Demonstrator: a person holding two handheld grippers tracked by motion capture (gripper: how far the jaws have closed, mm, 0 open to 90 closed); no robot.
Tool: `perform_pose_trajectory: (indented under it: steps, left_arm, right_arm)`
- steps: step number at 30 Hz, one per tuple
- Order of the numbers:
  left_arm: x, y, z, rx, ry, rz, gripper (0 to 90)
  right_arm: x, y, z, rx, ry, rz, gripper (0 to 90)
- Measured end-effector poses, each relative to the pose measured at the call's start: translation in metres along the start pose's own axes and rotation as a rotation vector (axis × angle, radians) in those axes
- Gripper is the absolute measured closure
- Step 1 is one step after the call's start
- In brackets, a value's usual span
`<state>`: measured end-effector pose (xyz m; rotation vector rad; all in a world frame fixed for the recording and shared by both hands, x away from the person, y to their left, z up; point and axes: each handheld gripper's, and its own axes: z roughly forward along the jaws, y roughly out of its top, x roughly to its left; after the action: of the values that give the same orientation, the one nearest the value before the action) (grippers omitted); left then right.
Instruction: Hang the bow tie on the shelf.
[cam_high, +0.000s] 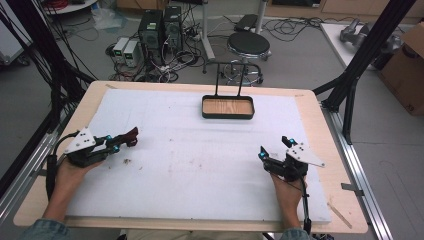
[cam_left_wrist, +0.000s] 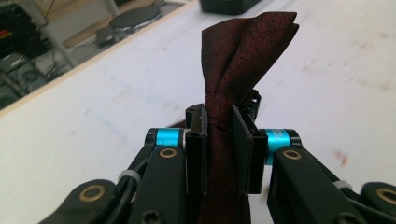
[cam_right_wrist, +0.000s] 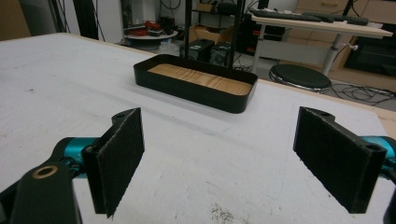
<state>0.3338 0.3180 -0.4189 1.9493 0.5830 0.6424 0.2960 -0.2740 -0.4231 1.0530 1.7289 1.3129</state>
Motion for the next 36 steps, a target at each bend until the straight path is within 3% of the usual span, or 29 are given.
perform_pose_trajectory:
  steps: [2,11,23,26,36]
  left_arm:
    - [-0.002,0.016,0.011,-0.023,-0.029,0.033,75.9]
    - [0.004,0.051,0.049,-0.084,-0.099,0.019,75.9]
    - [-0.002,0.090,0.112,-0.132,-0.167,0.003,75.8]
    - [-0.004,0.101,0.126,-0.146,-0.166,0.003,75.8]
    - [-0.001,0.131,0.162,-0.217,-0.156,-0.064,75.9]
  right_arm:
    - [0.000,0.000,0.000,-0.003,0.000,0.000,15.5]
    - [-0.001,0.000,0.000,-0.009,-0.002,-0.001,15.5]
    - [0.000,0.000,0.000,-0.005,0.004,-0.006,15.5]
    - [0.000,0.000,0.000,-0.007,0.005,-0.007,15.5]
    - [0.000,0.000,0.000,-0.003,0.009,-0.006,15.5]
